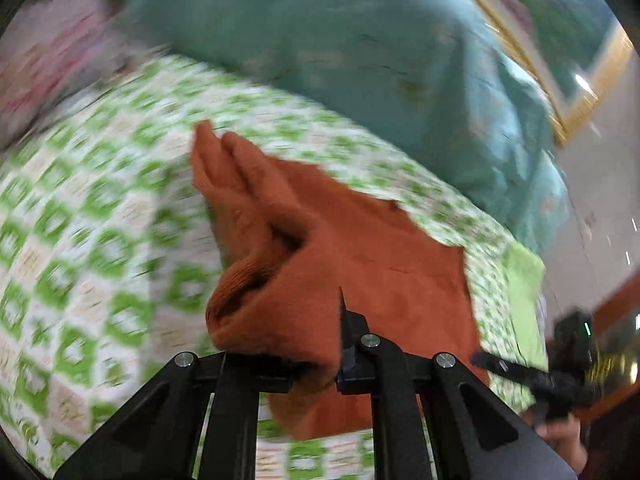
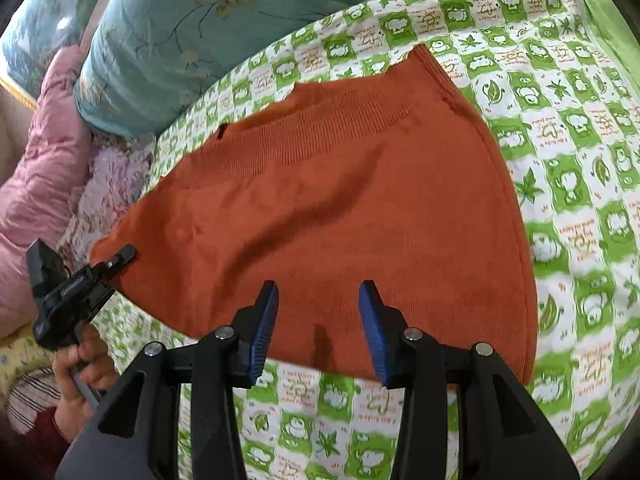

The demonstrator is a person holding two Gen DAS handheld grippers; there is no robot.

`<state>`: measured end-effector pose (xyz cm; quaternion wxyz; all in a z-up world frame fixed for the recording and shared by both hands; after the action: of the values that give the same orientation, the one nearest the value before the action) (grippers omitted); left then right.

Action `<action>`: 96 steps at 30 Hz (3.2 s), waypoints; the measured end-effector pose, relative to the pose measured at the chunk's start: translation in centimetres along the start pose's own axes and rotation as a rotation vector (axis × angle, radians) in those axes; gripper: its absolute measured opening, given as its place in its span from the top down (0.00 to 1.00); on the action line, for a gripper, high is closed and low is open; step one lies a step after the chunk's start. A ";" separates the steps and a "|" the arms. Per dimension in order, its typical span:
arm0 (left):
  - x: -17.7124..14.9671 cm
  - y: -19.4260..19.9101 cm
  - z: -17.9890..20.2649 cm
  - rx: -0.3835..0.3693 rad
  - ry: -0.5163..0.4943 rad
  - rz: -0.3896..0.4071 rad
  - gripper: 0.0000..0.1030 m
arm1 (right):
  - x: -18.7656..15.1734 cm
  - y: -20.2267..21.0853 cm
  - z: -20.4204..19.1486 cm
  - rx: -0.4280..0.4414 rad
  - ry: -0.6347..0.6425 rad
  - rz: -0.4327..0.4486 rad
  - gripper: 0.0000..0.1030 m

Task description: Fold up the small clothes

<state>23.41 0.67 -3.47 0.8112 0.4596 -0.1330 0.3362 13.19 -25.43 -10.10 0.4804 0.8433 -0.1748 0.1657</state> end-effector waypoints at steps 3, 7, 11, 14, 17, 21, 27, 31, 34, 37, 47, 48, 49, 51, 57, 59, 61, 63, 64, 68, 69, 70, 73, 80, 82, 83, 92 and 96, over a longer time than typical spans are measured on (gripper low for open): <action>-1.3 -1.5 4.7 -0.052 -0.116 -0.044 0.89 | 1.6 -0.1 0.7 0.040 -0.037 0.006 0.58; -5.2 -4.5 9.1 -0.081 -0.254 -0.139 0.89 | 3.4 -0.6 1.4 0.091 -0.076 -0.012 0.58; -8.5 -7.0 10.7 -0.069 -0.317 -0.214 0.89 | 4.8 -2.3 1.0 0.171 -0.095 -0.064 0.46; -9.3 -7.8 10.4 -0.056 -0.330 -0.232 0.89 | 6.1 -3.8 0.5 0.221 -0.099 -0.081 0.34; -9.2 -7.9 10.2 -0.054 -0.329 -0.237 0.89 | 7.9 -6.6 -0.6 0.265 -0.092 -0.119 0.34; -9.0 -8.1 10.2 -0.042 -0.342 -0.238 0.89 | 10.0 -10.1 -2.6 0.305 -0.055 -0.151 0.34; -8.2 -6.8 11.2 -0.068 -0.334 -0.221 0.89 | 11.5 -10.0 -4.9 0.292 0.056 -0.111 0.83; -8.6 -6.4 14.5 -0.157 -0.369 -0.232 0.89 | 12.2 -5.2 -4.6 0.289 0.105 -0.017 0.84; -9.9 -7.1 17.0 -0.203 -0.398 -0.258 0.89 | 12.2 -2.1 -2.4 0.248 0.101 0.020 0.84; -11.8 -8.7 19.1 -0.239 -0.415 -0.299 0.89 | 11.5 -0.6 1.2 0.167 0.077 0.027 0.84; -13.7 -12.1 20.2 -0.235 -0.403 -0.364 0.89 | 10.0 -1.3 7.0 0.093 -0.002 0.015 0.84; -13.7 -12.2 20.4 -0.238 -0.401 -0.364 0.89 | 10.1 -1.2 7.0 0.092 0.002 0.020 0.84; -13.7 -12.3 20.5 -0.242 -0.397 -0.365 0.89 | 10.2 -1.1 7.2 0.088 0.006 0.021 0.84; -14.1 -12.6 20.7 -0.243 -0.393 -0.372 0.88 | 10.1 -1.2 7.7 0.076 0.012 0.016 0.84; -15.7 -14.1 20.3 -0.224 -0.372 -0.431 0.85 | 9.0 -2.4 9.4 0.022 0.025 -0.030 0.84; -16.2 -14.1 20.2 -0.235 -0.362 -0.460 0.77 | 8.7 -2.4 9.7 0.006 0.027 -0.033 0.83; -16.3 -14.0 20.1 -0.244 -0.357 -0.478 0.70 | 8.6 -2.3 9.6 -0.014 0.032 -0.031 0.81; -16.6 -13.4 19.9 -0.248 -0.360 -0.490 0.64 | 8.6 -1.7 9.5 -0.045 0.044 -0.023 0.81; -16.6 -13.2 19.8 -0.250 -0.361 -0.493 0.60 | 8.5 -1.5 9.5 -0.060 0.053 -0.020 0.80; -16.3 -11.7 18.4 -0.252 -0.340 -0.502 0.54 | 7.9 -0.5 9.4 -0.109 0.065 -0.020 0.70; -15.8 -11.3 17.9 -0.226 -0.307 -0.488 0.54 | 7.8 -0.3 9.4 -0.114 0.062 -0.020 0.66; -15.4 -10.7 17.3 -0.225 -0.295 -0.480 0.54 | 7.6 -0.2 9.4 -0.117 0.055 -0.020 0.55; -13.9 -9.1 15.3 -0.205 -0.263 -0.442 0.50 | 6.8 0.6 9.3 -0.113 0.031 -0.012 0.40; -8.5 -8.6 9.7 -0.104 -0.143 -0.361 0.38 | 5.3 0.2 9.6 -0.110 0.024 -0.048 0.36; -7.3 -9.4 8.3 -0.082 -0.089 -0.357 0.35 | 5.3 -0.1 9.7 -0.098 0.015 -0.056 0.36; -6.8 -9.7 7.6 -0.081 -0.056 -0.364 0.35 | 5.3 -0.4 9.7 -0.085 0.007 -0.061 0.35; -4.6 -16.4 5.9 -0.125 0.115 -0.429 0.35 | 5.1 -3.1 9.7 -0.013 -0.016 -0.110 0.33; -5.0 -19.1 6.8 -0.162 0.113 -0.440 0.57 | 5.0 -3.7 9.4 0.030 -0.020 -0.122 0.35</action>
<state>33.15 -13.80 -14.98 0.9053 0.3914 -0.0105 0.1647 20.30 -32.46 -15.20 0.4753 0.8610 -0.1256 0.1302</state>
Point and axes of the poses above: each gripper's, at about its wrist camera, not at the fingertips, and y roughly against the way its jaws point, z to its right, x to its top, the point moved 8 cm from there along -y, roughly the way its jaws point, and after that the axes turned 6 degrees about y, right-handed, at the moved point
